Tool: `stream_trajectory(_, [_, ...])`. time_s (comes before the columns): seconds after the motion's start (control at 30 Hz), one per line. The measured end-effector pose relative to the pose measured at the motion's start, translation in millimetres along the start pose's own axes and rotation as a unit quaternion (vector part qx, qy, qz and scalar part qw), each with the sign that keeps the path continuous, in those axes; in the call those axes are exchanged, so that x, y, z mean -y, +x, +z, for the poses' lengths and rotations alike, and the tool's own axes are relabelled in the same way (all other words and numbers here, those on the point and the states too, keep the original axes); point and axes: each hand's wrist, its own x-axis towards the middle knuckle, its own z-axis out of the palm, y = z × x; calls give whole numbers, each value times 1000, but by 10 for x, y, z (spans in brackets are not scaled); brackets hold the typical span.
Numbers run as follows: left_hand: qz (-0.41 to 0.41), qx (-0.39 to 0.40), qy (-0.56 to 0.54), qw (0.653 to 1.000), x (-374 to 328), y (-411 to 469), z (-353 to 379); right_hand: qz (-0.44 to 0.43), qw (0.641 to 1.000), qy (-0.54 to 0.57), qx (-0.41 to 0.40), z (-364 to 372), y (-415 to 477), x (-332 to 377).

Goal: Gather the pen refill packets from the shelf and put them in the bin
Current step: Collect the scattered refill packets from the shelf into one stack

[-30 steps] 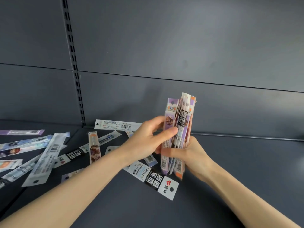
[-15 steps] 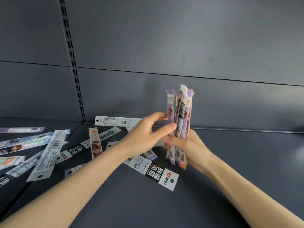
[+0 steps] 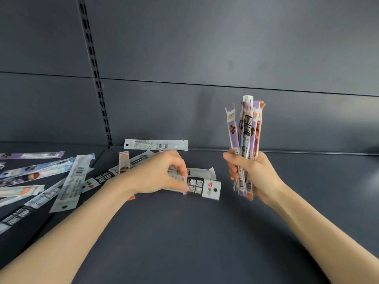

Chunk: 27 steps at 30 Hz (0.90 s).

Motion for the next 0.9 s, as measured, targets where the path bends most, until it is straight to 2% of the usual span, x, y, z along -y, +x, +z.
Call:
stream_trajectory(0.13, [-44,-32,18,998,110,50,-39,12,999,10,-31,18,1,-10])
stream_trajectory(0.4, [-69,-46,-37,996,107,132,22,15,999,-31,10,103,0,-54])
stream_trajectory(0.5, [-59,-114,-100,987,39,124,-32,14,1000,-21,2,105,1,-54])
stream_trajectory(0.57, [-49,-184,-195,962,-40,113,-85,9,1000,-18,-3,109,-4,-43])
stream_trajectory(0.67, [-42,-250,-351,901,-191,96,-114,4,1000,4,-7,148,-19,-18])
stream_trajectory(0.8, [-57,-238,-490,836,-360,97,12,-5,1000,17,4,267,-7,82])
stream_trajectory(0.9, [-77,-220,-541,808,-408,88,86,-19,999,12,26,347,38,138])
